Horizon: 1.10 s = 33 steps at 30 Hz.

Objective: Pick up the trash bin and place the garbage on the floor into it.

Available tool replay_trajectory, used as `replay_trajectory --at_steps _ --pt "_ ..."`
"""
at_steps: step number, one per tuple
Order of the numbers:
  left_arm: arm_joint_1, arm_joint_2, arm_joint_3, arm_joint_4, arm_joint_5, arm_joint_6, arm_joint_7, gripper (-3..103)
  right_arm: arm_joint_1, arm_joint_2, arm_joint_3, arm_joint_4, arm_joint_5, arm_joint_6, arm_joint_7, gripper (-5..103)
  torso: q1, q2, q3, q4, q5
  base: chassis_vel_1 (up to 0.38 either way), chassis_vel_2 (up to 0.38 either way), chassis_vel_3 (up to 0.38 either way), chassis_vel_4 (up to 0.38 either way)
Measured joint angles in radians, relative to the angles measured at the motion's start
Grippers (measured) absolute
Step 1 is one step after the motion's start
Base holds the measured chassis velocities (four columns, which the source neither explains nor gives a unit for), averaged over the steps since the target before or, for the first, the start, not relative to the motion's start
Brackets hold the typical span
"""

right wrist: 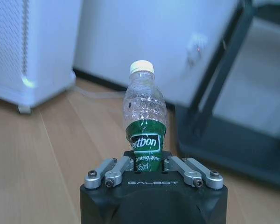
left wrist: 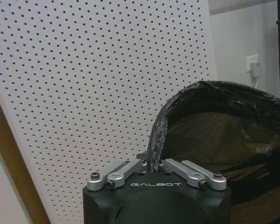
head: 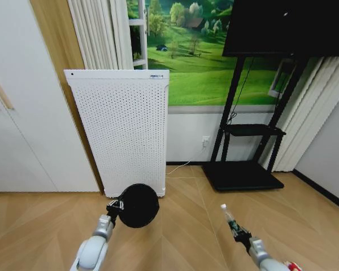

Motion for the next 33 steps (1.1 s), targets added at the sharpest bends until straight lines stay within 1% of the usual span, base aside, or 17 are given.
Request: replay_trajectory --at_steps 2,3,4,5,6,7,8,11,19,21,22,24,27,29,30,32,33 --pt "-0.031 -0.007 0.019 0.023 0.0 0.002 -0.01 3 0.003 -0.022 0.037 0.017 -0.015 0.079 -0.1 23 0.0 0.0 0.0 0.0001 0.0 0.0 0.0 0.0 0.0" --pt "-0.031 -0.007 0.019 0.023 0.0 0.002 -0.01 3 0.003 -0.022 0.037 0.017 -0.015 0.079 -0.1 23 0.0 0.0 0.0 0.0001 0.0 0.0 0.0 0.0 0.0" --pt "-0.053 -0.015 0.032 0.041 -0.001 0.003 -0.021 3 -0.001 -0.035 0.057 0.035 -0.014 0.122 -0.159 23 0.0 0.0 0.0 0.0 0.0 0.0 0.0 0.0 0.0" --pt "-0.053 -0.015 0.032 0.041 -0.001 0.003 -0.021 3 -0.001 -0.035 0.057 0.035 -0.014 0.122 -0.159 23 0.0 0.0 0.0 0.0 0.0 0.0 0.0 0.0 0.0" --pt "-0.075 -0.026 0.05 0.062 -0.003 0.003 -0.04 3 -0.008 -0.048 0.069 0.063 0.004 0.169 -0.21 23 0.0 0.0 0.0 0.0 0.0001 0.0 0.0 0.0 0.0" --pt "-0.089 -0.036 0.067 0.077 -0.008 0.003 -0.056 3 -0.014 -0.056 0.075 0.09 0.023 0.196 -0.244 23 0.0 0.0 0.0 0.0 0.0 0.0 0.0 0.0 0.0" --pt "-0.089 -0.036 0.067 0.077 -0.008 0.003 -0.056 3 -0.014 -0.056 0.075 0.09 0.023 0.196 -0.244 23 0.0 0.0 0.0 0.0 0.0 0.0 0.0 0.0 0.0" --pt "-0.117 -0.061 0.105 0.104 -0.013 0.003 -0.067 3 -0.019 -0.061 0.077 0.142 0.045 0.227 -0.291 23 0.0 0.0 0.0 0.0 0.0 0.0 0.0 0.0 0.0" --pt "-0.156 -0.084 0.15 0.133 -0.013 0.012 -0.079 3 -0.01 -0.064 0.056 0.196 0.063 0.24 -0.32 23 0.0 0.0 0.0 -0.0001 0.0 0.0 0.0 0.0 0.0" --pt "-0.192 -0.111 0.199 0.166 -0.013 0.016 -0.086 3 0.02 -0.065 0.004 0.248 0.083 0.249 -0.325 23 0.0 0.0 0.0 -0.0001 -0.0001 0.0 0.0 0.0 0.0" --pt "-0.192 -0.111 0.199 0.166 -0.013 0.016 -0.086 3 0.02 -0.065 0.004 0.248 0.083 0.249 -0.325 23 0.0 0.0 0.0 -0.0001 -0.0001 0.0 0.0 0.0 0.0" --pt "-0.226 -0.139 0.265 0.22 -0.015 0.016 -0.094 3 0.072 -0.054 -0.08 0.273 0.111 0.263 -0.327 23 0.0 0.0 0.0 0.0 -0.0002 0.0 0.0 0.0 0.0" --pt "-0.235 -0.145 0.285 0.237 -0.014 0.015 -0.097 3 0.085 -0.044 -0.102 0.274 0.113 0.268 -0.329 23 0.0 0.0 0.0 -0.0001 -0.0001 0.0 0.0 0.0 0.0" --pt "-0.251 -0.157 0.32 0.268 -0.012 0.011 -0.101 3 0.109 -0.016 -0.141 0.268 0.11 0.28 -0.336 23 0.0 0.0 0.0 0.0 -0.0001 0.0 0.0 0.0 0.0" --pt "-0.251 -0.157 0.32 0.268 -0.012 0.011 -0.101 3 0.109 -0.016 -0.141 0.268 0.11 0.28 -0.336 23 0.0 0.0 0.0 0.0 -0.0001 0.0 0.0 0.0 0.0" --pt "-0.262 -0.169 0.343 0.288 -0.007 0.008 -0.104 3 0.14 0.012 -0.182 0.249 0.098 0.288 -0.339 23 0.0 0.0 0.0 -0.0002 -0.0001 0.0 0.0 0.0 0.0" --pt "-0.262 -0.169 0.343 0.288 -0.007 0.008 -0.104 3 0.14 0.012 -0.182 0.249 0.098 0.288 -0.339 23 0.0 0.0 0.0 -0.0002 -0.0001 0.0 0.0 0.0 0.0"
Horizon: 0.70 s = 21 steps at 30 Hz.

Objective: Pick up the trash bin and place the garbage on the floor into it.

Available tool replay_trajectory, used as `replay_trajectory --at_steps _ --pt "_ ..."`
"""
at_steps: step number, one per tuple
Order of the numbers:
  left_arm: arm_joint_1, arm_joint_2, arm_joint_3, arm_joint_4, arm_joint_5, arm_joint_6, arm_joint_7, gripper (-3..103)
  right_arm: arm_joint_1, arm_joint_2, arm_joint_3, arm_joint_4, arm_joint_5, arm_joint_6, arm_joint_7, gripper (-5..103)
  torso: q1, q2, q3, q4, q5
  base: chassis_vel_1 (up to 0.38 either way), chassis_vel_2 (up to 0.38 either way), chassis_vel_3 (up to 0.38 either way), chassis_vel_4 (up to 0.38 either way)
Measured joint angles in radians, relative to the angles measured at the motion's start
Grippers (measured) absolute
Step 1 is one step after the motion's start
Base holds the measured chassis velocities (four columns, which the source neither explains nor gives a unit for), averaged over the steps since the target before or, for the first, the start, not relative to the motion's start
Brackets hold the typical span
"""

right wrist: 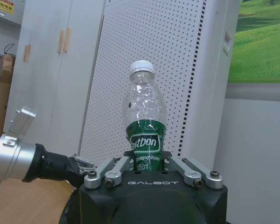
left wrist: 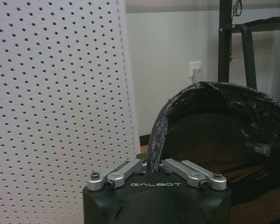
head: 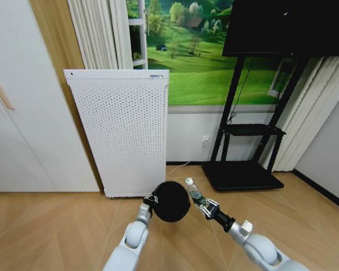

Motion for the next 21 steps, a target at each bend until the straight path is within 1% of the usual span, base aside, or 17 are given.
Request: replay_trajectory --at_steps 2,3,5,11,15,16,17,18,19,20,21 --pt "-0.005 -0.012 0.016 0.016 0.008 -0.004 -0.001 3 0.045 0.029 -0.047 -0.032 -0.016 0.012 0.0 23 0.0 0.0 0.0 0.0003 0.0 0.0 0.0 0.0 0.0" --pt "-0.005 -0.012 0.016 0.016 0.008 -0.004 -0.001 3 0.045 0.029 -0.047 -0.032 -0.016 0.012 0.0 23 0.0 0.0 0.0 0.0003 0.0 0.0 0.0 0.0 0.0" --pt "-0.005 -0.023 0.028 0.028 0.02 -0.008 -0.001 3 0.103 0.056 -0.098 -0.072 -0.028 0.015 0.0 23 0.0 0.0 0.0 0.0003 0.0001 0.0 0.0 0.0 0.0" --pt "0.01 -0.03 0.042 0.03 0.033 -0.011 -0.001 3 0.171 0.085 -0.151 -0.116 -0.037 0.018 0.009 23 0.0 0.0 0.0 0.0004 0.0 0.0 0.0 0.0 0.0" --pt "0.017 -0.033 0.046 0.029 0.038 -0.012 0.0 3 0.185 0.09 -0.167 -0.122 -0.039 0.014 0.019 22 0.0 0.0 0.0 0.0003 0.0 0.0 0.0 0.0 0.0" --pt "0.019 -0.035 0.046 0.026 0.04 -0.012 0.0 3 0.186 0.089 -0.169 -0.12 -0.039 -0.007 0.025 27 0.0 0.0 0.0 0.0002 0.0 0.0 0.0 0.0 0.0" --pt "0.019 -0.035 0.046 0.026 0.04 -0.012 0.0 3 0.186 0.089 -0.169 -0.12 -0.039 -0.007 0.025 27 0.0 0.0 0.0 0.0002 0.0 0.0 0.0 0.0 0.0" --pt "0.02 -0.036 0.046 0.025 0.04 -0.012 0.0 3 0.186 0.088 -0.169 -0.119 -0.039 -0.014 0.026 33 0.0 0.0 0.0 0.0001 0.0 0.0 0.0 0.0 0.0" --pt "0.02 -0.036 0.046 0.025 0.04 -0.012 0.0 3 0.186 0.088 -0.169 -0.119 -0.039 -0.014 0.026 33 0.0 0.0 0.0 0.0001 0.0 0.0 0.0 0.0 0.0" --pt "0.02 -0.035 0.046 0.025 0.04 -0.013 0.0 3 0.184 0.087 -0.168 -0.116 -0.039 -0.021 0.026 43 0.0 0.0 0.0 0.0001 0.0 0.0 0.0 0.0 0.0" --pt "0.019 -0.035 0.046 0.025 0.04 -0.013 0.0 3 0.183 0.086 -0.166 -0.115 -0.039 -0.024 0.026 48 0.0 0.0 0.0 0.0002 0.0 0.0 0.0 0.0 0.0"
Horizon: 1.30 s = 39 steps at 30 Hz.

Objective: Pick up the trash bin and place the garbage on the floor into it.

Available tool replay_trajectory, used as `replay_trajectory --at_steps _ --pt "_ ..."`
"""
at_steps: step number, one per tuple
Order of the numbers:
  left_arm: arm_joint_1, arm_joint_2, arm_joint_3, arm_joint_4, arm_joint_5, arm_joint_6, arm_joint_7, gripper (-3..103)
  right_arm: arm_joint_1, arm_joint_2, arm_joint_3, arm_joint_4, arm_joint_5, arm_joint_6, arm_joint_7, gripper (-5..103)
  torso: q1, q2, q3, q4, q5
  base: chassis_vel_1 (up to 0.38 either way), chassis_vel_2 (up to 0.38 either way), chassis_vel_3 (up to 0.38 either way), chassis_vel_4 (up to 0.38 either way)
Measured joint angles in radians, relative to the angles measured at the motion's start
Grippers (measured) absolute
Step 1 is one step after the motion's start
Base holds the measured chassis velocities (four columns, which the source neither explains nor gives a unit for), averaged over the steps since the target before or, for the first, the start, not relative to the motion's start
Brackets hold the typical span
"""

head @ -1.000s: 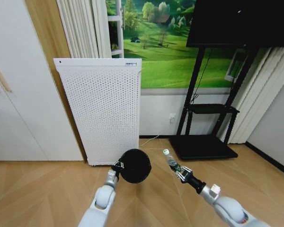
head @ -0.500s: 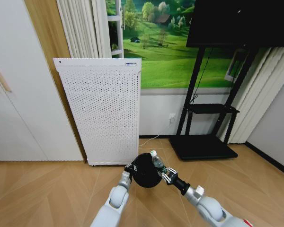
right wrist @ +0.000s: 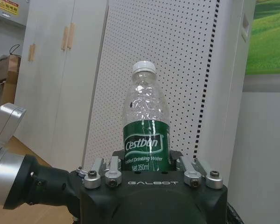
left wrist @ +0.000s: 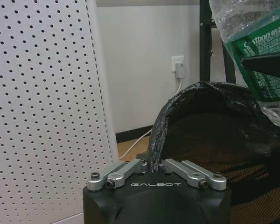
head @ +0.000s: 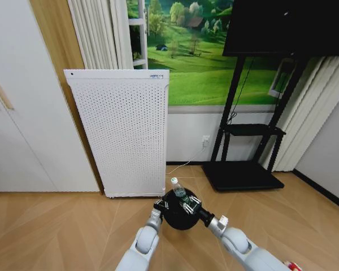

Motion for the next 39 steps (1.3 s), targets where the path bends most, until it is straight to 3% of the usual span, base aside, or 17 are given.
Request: replay_trajectory --at_steps 1,6,9,11,14,29,39 --pt "0.0 0.0 0.0 0.0 0.0 0.0 0.0 3 0.0 0.0 0.0 0.0 0.0 0.0 0.0 48 0.0 0.0 0.0 0.0 0.0 0.0 0.0 0.0 0.0" --pt "-0.004 0.001 -0.002 0.0 0.0 -0.001 0.002 3 -0.007 -0.001 0.003 0.0 -0.003 -0.004 0.0 71 0.0 0.0 0.0 0.0 0.0 0.0 0.0 0.0 0.0" --pt "-0.004 0.001 -0.003 0.0 0.0 -0.001 0.003 3 -0.007 -0.001 0.003 0.0 -0.003 -0.006 0.0 76 0.0 0.0 0.0 0.0 0.0 0.0 0.0 0.0 0.0" --pt "-0.002 0.001 -0.004 -0.001 0.0 -0.002 0.003 3 -0.009 0.002 0.004 0.004 -0.004 -0.012 0.0 91 0.0 0.0 0.0 0.0001 0.0 0.0 0.0 0.0 0.0" --pt "-0.001 0.001 -0.006 -0.005 0.0 -0.002 0.003 3 -0.01 0.003 0.006 0.007 -0.004 -0.013 0.002 99 0.0 0.0 0.0 0.0 0.0 0.0 0.0 0.0 0.0" --pt "0.054 0.046 -0.046 -0.083 -0.009 -0.002 0.005 3 -0.063 -0.003 0.1 0.051 0.042 -0.03 0.027 100 0.0 0.0 0.0 0.0001 -0.0001 0.0 0.0 0.0 0.0" --pt "0.171 0.136 -0.211 -0.234 -0.035 0.0 0.007 3 -0.14 0.049 0.316 0.026 0.05 -0.048 0.081 100 0.0 0.0 0.0 0.0002 -0.0003 0.0 0.0 0.0 0.0"
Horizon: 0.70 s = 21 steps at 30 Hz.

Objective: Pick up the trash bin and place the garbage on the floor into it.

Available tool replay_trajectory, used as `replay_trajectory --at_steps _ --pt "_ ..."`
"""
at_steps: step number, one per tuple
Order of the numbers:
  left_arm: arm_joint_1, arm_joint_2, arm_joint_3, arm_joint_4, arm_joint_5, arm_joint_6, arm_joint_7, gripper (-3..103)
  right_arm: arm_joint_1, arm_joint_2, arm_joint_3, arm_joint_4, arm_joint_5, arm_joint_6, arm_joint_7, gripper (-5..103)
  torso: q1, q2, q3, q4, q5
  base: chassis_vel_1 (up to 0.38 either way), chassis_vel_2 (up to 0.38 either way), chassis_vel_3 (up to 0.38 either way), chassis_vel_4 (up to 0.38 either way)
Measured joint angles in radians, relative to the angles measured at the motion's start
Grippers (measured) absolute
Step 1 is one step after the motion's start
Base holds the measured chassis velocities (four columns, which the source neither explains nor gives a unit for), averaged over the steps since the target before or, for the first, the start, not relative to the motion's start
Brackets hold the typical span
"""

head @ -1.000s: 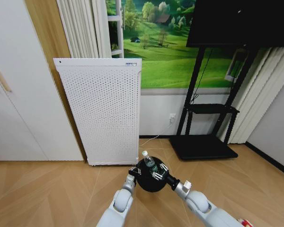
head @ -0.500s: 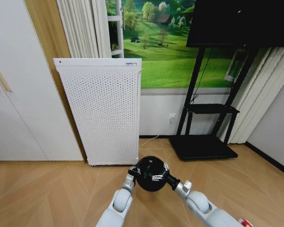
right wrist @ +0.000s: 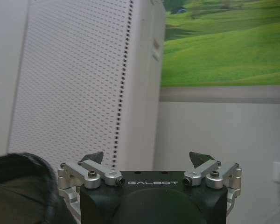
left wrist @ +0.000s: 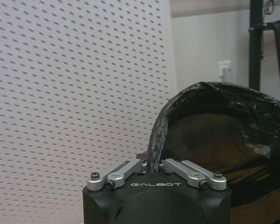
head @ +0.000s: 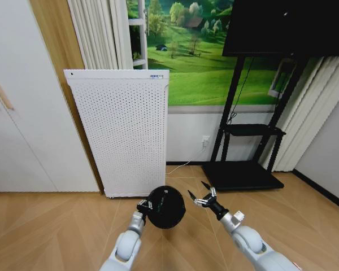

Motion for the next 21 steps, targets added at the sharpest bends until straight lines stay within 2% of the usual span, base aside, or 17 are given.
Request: replay_trajectory --at_steps 5,6,7,9,12,14,17,18,21 --pt "0.053 0.027 -0.065 -0.076 -0.014 0.0 0.001 3 -0.017 0.038 0.085 -0.038 -0.022 -0.038 0.066 100 0.0 0.0 0.0 -0.0002 0.0001 0.0 0.0 0.0 0.0" --pt "0.074 0.036 -0.089 -0.104 -0.017 0.0 0.001 3 -0.02 0.051 0.115 -0.056 -0.035 -0.062 0.114 100 0.0 0.0 0.0 -0.0002 0.0001 0.0 0.0 0.0 0.0" --pt "0.074 0.036 -0.089 -0.104 -0.017 0.0 0.001 3 -0.02 0.051 0.115 -0.056 -0.035 -0.062 0.114 100 0.0 0.0 0.0 -0.0002 0.0001 0.0 0.0 0.0 0.0" --pt "0.117 0.046 -0.136 -0.149 -0.026 0.001 0.001 3 -0.02 0.078 0.16 -0.093 -0.044 -0.112 0.197 100 0.0 0.0 0.0 0.0 0.0 0.0 0.0 0.0 0.0" --pt "0.135 0.047 -0.157 -0.168 -0.031 0.002 0.0 3 -0.016 0.1 0.181 -0.119 -0.042 -0.136 0.228 100 0.0 0.0 0.0 -0.0001 0.0001 0.0 0.0 0.0 0.0" --pt "0.156 0.042 -0.186 -0.195 -0.04 0.002 0.0 3 -0.014 0.136 0.204 -0.154 -0.016 -0.176 0.276 100 0.0 0.0 0.0 -0.0001 0.0004 0.0 0.0 0.0 0.0" --pt "0.157 0.041 -0.188 -0.197 -0.041 0.003 0.0 3 -0.014 0.137 0.204 -0.155 -0.015 -0.178 0.278 100 0.0 0.0 0.0 -0.0001 0.0004 0.0 0.0 0.0 0.0" --pt "0.168 0.037 -0.207 -0.218 -0.05 0.007 0.0 3 -0.023 0.156 0.219 -0.159 0.001 -0.205 0.308 100 0.0 0.0 0.0 0.0 0.0003 0.0 0.0 0.0 0.0" --pt "0.174 0.035 -0.225 -0.234 -0.058 0.01 0.0 3 -0.034 0.167 0.239 -0.159 -0.002 -0.218 0.325 100 0.0 0.0 0.0 -0.0001 0.0004 0.0 0.0 0.0 0.0"
